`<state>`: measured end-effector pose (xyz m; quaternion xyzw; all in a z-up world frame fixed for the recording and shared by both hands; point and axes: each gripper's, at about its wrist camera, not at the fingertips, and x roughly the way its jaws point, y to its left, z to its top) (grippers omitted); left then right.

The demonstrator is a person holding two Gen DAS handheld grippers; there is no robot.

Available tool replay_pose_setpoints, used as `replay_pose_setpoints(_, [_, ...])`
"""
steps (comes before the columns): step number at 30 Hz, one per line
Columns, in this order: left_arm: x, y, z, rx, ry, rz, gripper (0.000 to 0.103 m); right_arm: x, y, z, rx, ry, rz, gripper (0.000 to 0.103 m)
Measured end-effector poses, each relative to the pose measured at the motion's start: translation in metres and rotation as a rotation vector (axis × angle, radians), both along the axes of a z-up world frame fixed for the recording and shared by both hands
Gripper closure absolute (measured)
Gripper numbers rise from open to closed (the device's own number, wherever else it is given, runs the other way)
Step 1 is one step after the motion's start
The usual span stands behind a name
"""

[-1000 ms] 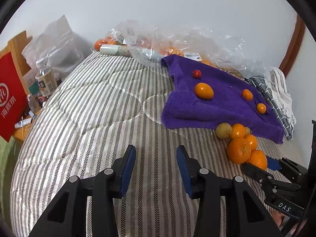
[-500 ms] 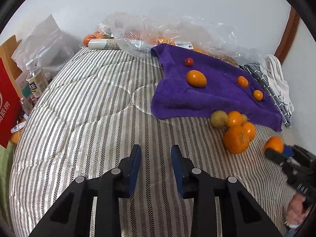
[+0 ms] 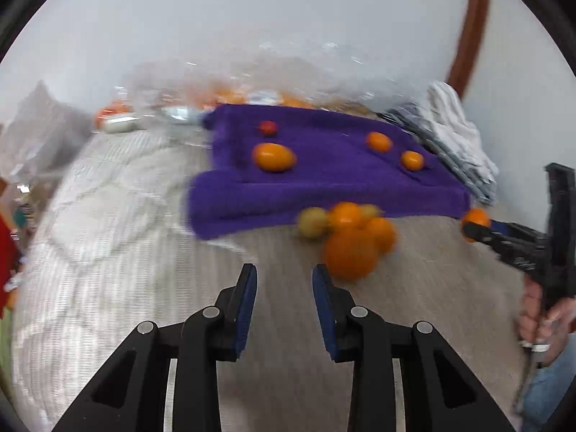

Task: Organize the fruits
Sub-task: 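Grasp a large orange with the right tool while the left tool grasps another orange, then carry the orange with the right tool while the left tool carries its orange over the towel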

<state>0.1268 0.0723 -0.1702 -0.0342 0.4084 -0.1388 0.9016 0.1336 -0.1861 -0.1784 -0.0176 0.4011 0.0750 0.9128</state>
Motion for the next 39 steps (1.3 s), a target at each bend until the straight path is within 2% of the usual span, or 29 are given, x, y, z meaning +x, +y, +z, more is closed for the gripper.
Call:
replay_pose_setpoints(3, [0.008,-0.021,0.004,-0.03,0.028,-0.045,0.071,0.002,-0.002,-0.004,0.012,0.003,0.006,0.061])
replay_pose_setpoints(5, [0.014,-0.033,0.005,-0.001,0.015,-0.044,0.064,0.004,-0.002,-0.006,0.04,0.019,0.015,0.061])
replay_pose_setpoints(8, [0.019,-0.046,0.001,0.027,0.026,-0.066,0.063,0.004,-0.008,-0.007,0.106,0.026,0.022,0.061])
replay_pose_setpoints(12, [0.023,-0.051,-0.011,0.025,0.046,-0.06,0.058,0.004,-0.005,-0.008,0.113,0.036,0.045,0.061])
replay_pose_setpoints(15, [0.025,-0.049,-0.018,0.009,0.082,-0.059,0.058,0.005,-0.004,-0.01,0.107,0.045,0.047,0.061])
replay_pose_setpoints(25, [0.029,-0.057,-0.022,0.066,0.061,-0.032,0.058,0.008,-0.01,-0.012,0.106,0.053,0.021,0.061])
replay_pose_setpoints(29, [0.026,-0.052,-0.02,0.034,0.052,-0.031,0.064,0.008,-0.009,-0.013,0.102,0.054,0.023,0.061])
replay_pose_setpoints(39, [0.015,-0.046,-0.011,-0.002,-0.01,-0.007,0.064,0.007,-0.013,-0.013,0.127,0.052,0.02,0.061])
